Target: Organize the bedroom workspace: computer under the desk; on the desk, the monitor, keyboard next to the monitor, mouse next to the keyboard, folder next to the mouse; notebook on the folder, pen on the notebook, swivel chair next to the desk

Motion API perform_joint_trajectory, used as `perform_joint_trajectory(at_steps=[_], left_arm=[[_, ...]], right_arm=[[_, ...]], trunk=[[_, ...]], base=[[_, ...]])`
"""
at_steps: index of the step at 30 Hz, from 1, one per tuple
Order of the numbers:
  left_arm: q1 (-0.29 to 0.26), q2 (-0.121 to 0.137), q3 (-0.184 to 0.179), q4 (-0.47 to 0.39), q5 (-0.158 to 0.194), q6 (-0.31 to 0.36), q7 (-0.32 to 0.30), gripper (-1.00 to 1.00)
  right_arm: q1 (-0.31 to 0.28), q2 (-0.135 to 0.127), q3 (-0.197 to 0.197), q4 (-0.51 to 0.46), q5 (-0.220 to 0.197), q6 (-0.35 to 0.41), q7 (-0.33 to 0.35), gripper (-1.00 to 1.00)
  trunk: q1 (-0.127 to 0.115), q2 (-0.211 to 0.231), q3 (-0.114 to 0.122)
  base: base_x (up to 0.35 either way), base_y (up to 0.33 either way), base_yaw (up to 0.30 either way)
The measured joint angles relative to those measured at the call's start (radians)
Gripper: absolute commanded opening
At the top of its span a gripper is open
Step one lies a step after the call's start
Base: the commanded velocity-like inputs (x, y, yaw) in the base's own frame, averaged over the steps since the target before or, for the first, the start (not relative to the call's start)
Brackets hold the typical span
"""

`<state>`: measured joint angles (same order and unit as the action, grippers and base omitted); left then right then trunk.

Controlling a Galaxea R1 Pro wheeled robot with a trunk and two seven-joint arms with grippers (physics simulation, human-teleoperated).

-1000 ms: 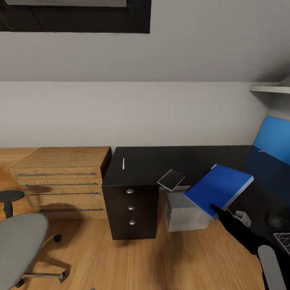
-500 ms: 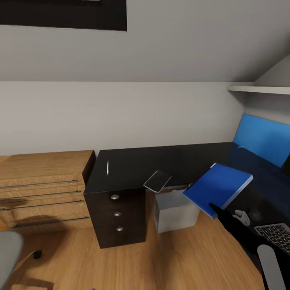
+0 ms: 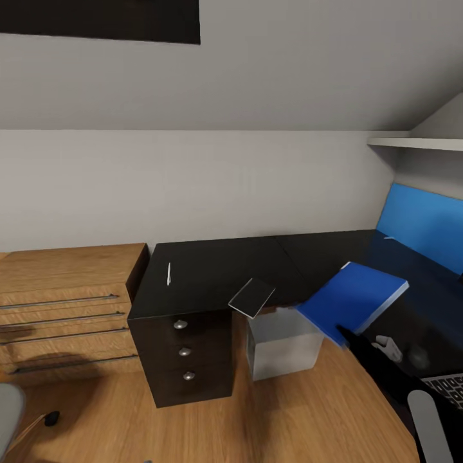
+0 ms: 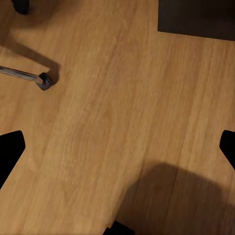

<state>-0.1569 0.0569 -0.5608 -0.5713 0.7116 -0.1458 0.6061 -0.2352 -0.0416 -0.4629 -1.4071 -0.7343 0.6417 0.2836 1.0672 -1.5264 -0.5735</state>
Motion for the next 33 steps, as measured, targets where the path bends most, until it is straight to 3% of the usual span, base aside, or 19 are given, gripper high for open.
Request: perform_joint_trajectory(at_steps=[4, 12, 13, 16, 18, 19, 20, 21, 23, 25, 30, 33], left_arm=[[0.000, 0.000, -0.001, 0.000, -0.001, 0.000, 0.000, 1.00], [0.000, -0.001, -0.003, 0.000, -0.001, 0.000, 0.000, 1.00], [0.000, -0.001, -0.003, 0.000, -0.002, 0.000, 0.000, 1.00], [0.000, -0.002, -0.005, 0.000, -0.003, 0.000, 0.000, 1.00], [0.000, -0.002, -0.006, 0.000, -0.003, -0.010, -0.001, 1.00], [0.000, -0.002, -0.007, 0.000, -0.003, -0.022, -0.001, 1.00], [0.000, -0.002, -0.007, 0.000, -0.003, -0.023, -0.001, 1.00], [0.000, -0.002, -0.008, 0.000, -0.003, -0.025, -0.001, 1.00], [0.000, -0.004, -0.008, 0.000, -0.003, -0.025, -0.001, 1.00], [0.000, -0.007, -0.008, 0.000, -0.003, -0.025, -0.001, 1.00], [0.000, -0.008, -0.008, 0.004, -0.003, -0.025, -0.001, 1.00], [0.000, -0.008, -0.008, 0.006, -0.003, -0.025, -0.001, 1.00]], right_arm=[[-0.005, 0.000, -0.001, 0.019, -0.005, -0.009, -0.070, -1.00], [-0.006, 0.001, 0.000, 0.022, -0.018, -0.081, -0.102, -1.00], [-0.006, 0.002, 0.000, 0.022, -0.018, -0.096, -0.141, -1.00], [-0.006, 0.003, 0.001, 0.022, -0.025, -0.098, -0.171, -1.00], [-0.006, 0.002, 0.000, 0.022, -0.069, -0.097, -0.176, -1.00], [-0.008, -0.003, -0.001, 0.040, -0.149, -0.096, -0.188, -1.00], [-0.009, -0.005, -0.002, 0.055, -0.179, -0.096, -0.202, -1.00], [-0.012, -0.010, -0.004, 0.081, -0.258, -0.095, -0.220, -1.00], [-0.012, -0.016, -0.005, 0.087, -0.337, -0.094, -0.224, -1.00], [-0.012, -0.021, -0.006, 0.098, -0.398, -0.093, -0.226, -1.00], [-0.013, -0.021, -0.006, 0.113, -0.472, -0.094, -0.280, -1.00], [-0.013, -0.020, -0.006, 0.124, -0.549, -0.097, -0.320, -1.00]], trunk=[[0.000, 0.000, 0.000], [0.000, 0.000, 0.000], [0.000, 0.000, 0.000], [0.000, 0.000, 0.000], [-0.001, 0.000, 0.000], [0.000, 0.000, 0.000], [0.000, 0.000, 0.000], [0.000, 0.000, 0.000], [0.000, 0.000, 0.000], [0.000, 0.000, 0.000], [0.000, 0.000, 0.000], [0.000, 0.000, 0.000]], base=[[0.000, 0.000, 0.000], [0.001, 0.000, 0.000], [0.032, 0.000, 0.000], [0.200, 0.000, 0.000], [0.272, 0.000, 0.000], [0.172, 0.000, 0.000], [0.030, 0.000, 0.000], [0.019, 0.000, 0.000], [0.008, 0.000, 0.000], [0.003, 0.000, 0.000], [0.000, 0.000, 0.000], [0.000, 0.000, 0.000]])
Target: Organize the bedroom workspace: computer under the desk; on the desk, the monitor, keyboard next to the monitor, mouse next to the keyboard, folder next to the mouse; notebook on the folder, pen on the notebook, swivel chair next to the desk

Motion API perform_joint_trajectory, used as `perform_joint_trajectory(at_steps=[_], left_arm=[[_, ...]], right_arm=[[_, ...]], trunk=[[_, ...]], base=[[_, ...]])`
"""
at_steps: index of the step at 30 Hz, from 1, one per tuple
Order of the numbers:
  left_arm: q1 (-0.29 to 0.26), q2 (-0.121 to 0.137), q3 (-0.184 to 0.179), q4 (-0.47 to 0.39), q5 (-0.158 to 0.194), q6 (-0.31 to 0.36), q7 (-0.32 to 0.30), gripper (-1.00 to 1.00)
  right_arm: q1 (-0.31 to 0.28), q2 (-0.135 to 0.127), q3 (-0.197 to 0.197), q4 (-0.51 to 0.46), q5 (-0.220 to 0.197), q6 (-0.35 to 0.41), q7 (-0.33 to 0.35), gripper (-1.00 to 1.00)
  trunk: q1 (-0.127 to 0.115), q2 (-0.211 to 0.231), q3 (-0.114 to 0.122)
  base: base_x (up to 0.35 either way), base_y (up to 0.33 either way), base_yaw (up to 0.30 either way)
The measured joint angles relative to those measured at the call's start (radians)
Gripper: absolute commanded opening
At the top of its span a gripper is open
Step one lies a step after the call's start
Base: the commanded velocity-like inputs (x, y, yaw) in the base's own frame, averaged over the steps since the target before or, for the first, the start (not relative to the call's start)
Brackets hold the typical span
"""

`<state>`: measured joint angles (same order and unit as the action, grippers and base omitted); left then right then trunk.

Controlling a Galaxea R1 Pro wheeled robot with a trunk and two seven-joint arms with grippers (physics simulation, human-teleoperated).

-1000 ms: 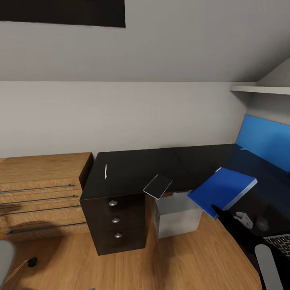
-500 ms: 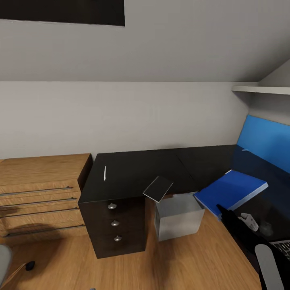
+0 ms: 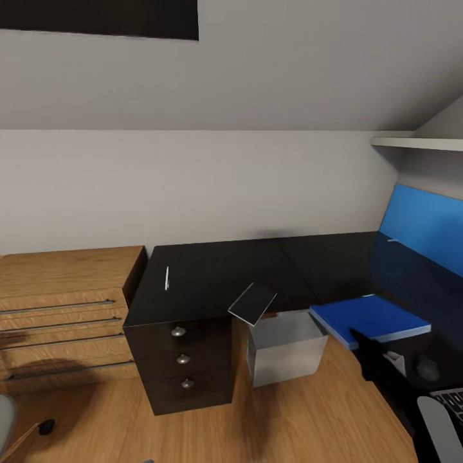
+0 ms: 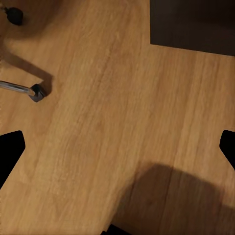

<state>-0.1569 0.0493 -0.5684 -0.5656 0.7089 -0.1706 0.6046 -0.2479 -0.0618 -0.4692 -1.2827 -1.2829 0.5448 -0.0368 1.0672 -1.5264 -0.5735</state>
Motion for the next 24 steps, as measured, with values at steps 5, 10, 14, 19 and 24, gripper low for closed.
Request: perform_joint_trajectory(at_steps=[5, 10, 14, 19, 24], left_arm=[[0.000, -0.003, 0.000, 0.001, 0.000, 0.000, 0.000, 1.00], [0.000, -0.011, -0.027, 0.002, -0.031, -0.001, -0.001, 1.00], [0.000, -0.012, -0.035, 0.017, -0.041, -0.002, 0.000, 1.00], [0.000, -0.012, -0.037, 0.020, -0.043, -0.003, 0.000, 1.00], [0.000, -0.012, -0.037, 0.021, -0.044, -0.003, 0.000, 1.00]], right_arm=[[-0.007, 0.000, 0.001, 0.024, -0.046, -0.036, -0.031, -1.00], [-0.015, 0.000, 0.005, 0.038, -0.049, -0.118, -0.056, -1.00], [-0.015, 0.000, 0.006, 0.040, -0.049, -0.127, -0.060, -1.00], [-0.015, -0.001, 0.006, 0.040, -0.047, -0.129, -0.062, -1.00], [-0.026, -0.002, 0.006, 0.059, -0.045, -0.130, -0.067, -1.00]], trunk=[[0.000, 0.000, 0.000], [0.000, 0.000, 0.000], [0.000, 0.000, 0.000], [0.000, 0.000, 0.000], [0.000, 0.000, 0.000]], base=[[0.028, -0.026, 0.000], [0.199, -0.197, 0.000], [0.238, -0.237, 0.000], [0.240, -0.237, 0.000], [0.085, -0.080, 0.000]])
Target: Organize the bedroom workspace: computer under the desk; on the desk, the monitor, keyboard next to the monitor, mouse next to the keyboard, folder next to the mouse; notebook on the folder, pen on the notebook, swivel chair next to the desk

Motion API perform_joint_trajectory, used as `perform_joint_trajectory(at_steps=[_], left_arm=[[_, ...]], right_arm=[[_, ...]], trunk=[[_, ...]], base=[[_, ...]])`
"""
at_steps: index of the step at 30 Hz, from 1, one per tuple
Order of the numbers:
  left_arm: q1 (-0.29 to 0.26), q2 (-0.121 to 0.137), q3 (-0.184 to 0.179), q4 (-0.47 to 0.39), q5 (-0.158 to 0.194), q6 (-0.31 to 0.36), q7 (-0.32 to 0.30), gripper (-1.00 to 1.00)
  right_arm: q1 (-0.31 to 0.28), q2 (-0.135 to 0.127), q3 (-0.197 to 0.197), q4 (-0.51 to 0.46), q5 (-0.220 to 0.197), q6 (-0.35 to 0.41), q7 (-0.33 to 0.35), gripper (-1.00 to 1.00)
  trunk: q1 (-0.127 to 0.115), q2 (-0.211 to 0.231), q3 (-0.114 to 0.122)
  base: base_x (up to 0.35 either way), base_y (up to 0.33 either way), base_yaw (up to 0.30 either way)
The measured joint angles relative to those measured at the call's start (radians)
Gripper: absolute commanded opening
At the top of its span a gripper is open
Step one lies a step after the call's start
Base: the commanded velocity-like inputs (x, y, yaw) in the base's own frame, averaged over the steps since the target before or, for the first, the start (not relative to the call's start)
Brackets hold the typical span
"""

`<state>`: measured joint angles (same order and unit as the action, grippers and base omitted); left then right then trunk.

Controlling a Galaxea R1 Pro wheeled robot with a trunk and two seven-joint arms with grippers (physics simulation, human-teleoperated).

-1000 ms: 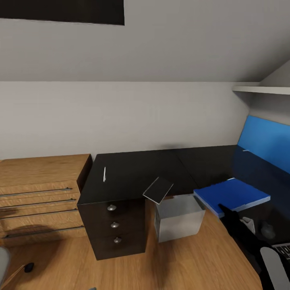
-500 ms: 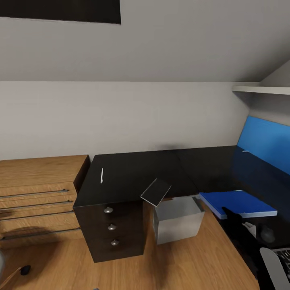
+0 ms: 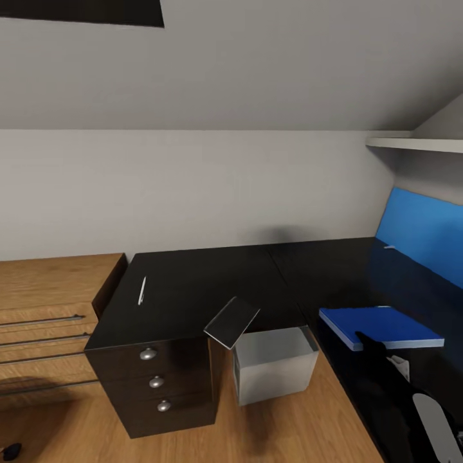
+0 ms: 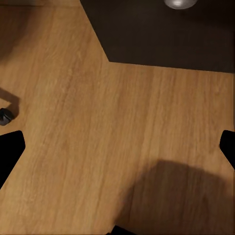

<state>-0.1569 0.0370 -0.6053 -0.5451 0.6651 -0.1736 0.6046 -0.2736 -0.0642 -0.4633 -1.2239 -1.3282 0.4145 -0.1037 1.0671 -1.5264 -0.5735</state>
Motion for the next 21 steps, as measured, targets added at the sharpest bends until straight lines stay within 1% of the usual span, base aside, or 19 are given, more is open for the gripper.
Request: perform_joint_trajectory(at_steps=[1, 3, 6, 16, 21], left_arm=[[0.000, 0.000, 0.000, 0.000, -0.001, 0.000, 0.000, 1.00], [0.000, 0.000, 0.000, 0.000, -0.001, 0.000, 0.000, 1.00], [0.000, -0.001, 0.000, 0.000, -0.001, 0.000, 0.000, 1.00], [0.000, -0.001, 0.000, 0.000, 0.000, 0.000, 0.000, 1.00], [0.000, -0.001, 0.000, 0.000, 0.000, 0.000, 0.000, 1.00]], right_arm=[[-0.014, 0.000, 0.000, 0.017, -0.009, -0.002, -0.005, -1.00], [-0.034, -0.001, 0.000, 0.034, -0.002, -0.002, -0.008, -1.00], [-0.048, -0.001, 0.000, 0.048, 0.009, -0.003, -0.009, -1.00], [-0.057, -0.001, -0.001, 0.057, 0.022, -0.002, -0.008, -1.00], [-0.057, -0.001, -0.001, 0.060, 0.020, 0.004, -0.002, -1.00]], trunk=[[0.000, 0.000, 0.000], [0.000, 0.000, 0.000], [0.000, 0.000, 0.000], [0.000, 0.000, 0.000], [0.000, 0.000, 0.000]], base=[[0.012, -0.011, 0.000], [0.005, -0.005, 0.000], [0.002, -0.002, 0.000], [0.000, 0.000, 0.000], [0.000, 0.000, 0.000]])
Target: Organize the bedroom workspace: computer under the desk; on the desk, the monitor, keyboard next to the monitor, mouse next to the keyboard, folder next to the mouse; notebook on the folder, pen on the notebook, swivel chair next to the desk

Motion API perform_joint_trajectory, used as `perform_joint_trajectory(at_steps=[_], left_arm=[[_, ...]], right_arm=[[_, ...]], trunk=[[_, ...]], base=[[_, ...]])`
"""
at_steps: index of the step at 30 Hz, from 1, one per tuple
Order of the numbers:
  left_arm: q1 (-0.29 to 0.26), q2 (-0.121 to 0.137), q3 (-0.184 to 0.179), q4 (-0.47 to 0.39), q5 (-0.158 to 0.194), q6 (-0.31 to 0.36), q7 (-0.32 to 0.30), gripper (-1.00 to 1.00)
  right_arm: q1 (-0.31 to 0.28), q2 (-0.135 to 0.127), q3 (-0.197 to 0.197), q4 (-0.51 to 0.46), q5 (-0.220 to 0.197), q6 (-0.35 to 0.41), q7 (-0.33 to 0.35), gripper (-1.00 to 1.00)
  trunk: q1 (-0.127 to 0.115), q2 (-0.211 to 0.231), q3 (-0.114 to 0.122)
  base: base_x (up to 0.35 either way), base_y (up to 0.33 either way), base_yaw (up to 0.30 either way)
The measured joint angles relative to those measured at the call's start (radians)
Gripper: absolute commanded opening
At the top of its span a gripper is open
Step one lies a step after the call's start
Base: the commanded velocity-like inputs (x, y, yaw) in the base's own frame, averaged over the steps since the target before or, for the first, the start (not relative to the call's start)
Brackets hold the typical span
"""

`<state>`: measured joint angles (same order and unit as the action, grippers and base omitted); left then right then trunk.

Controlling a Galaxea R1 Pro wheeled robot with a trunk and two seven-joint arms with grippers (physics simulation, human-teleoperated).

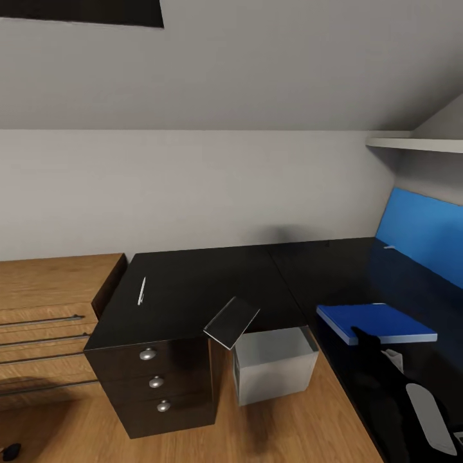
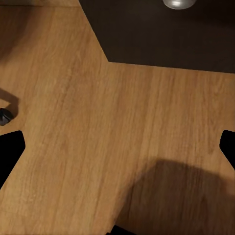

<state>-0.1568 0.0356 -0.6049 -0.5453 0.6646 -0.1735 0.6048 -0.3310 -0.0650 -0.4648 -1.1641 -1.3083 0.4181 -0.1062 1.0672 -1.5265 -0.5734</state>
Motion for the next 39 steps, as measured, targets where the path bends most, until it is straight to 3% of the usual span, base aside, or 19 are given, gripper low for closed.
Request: perform_joint_trajectory(at_steps=[7, 11, 17, 39], left_arm=[[0.000, -0.016, 0.001, 0.000, 0.001, -0.003, 0.000, 1.00], [0.000, -0.031, 0.002, -0.001, 0.000, -0.012, 0.000, 1.00], [0.000, -0.033, 0.002, -0.001, 0.000, -0.018, 0.000, 1.00], [0.000, -0.033, 0.003, -0.001, 0.000, -0.019, 0.000, 1.00]], right_arm=[[-0.001, 0.005, 0.016, -0.004, -0.031, -0.024, -0.014, -1.00], [-0.003, 0.004, -0.002, 0.000, -0.031, -0.006, -0.001, -1.00], [-0.004, 0.002, -0.004, 0.000, -0.001, 0.006, 0.000, -1.00], [-0.004, 0.003, -0.002, 0.006, -0.025, 0.003, 0.005, -1.00]], trunk=[[0.000, 0.000, 0.000], [0.000, 0.000, 0.000], [0.000, 0.000, 0.000], [0.000, 0.000, 0.000]], base=[[0.000, 0.000, 0.000], [0.000, 0.000, 0.000], [0.000, 0.000, 0.000], [-0.039, 0.000, 0.000]])
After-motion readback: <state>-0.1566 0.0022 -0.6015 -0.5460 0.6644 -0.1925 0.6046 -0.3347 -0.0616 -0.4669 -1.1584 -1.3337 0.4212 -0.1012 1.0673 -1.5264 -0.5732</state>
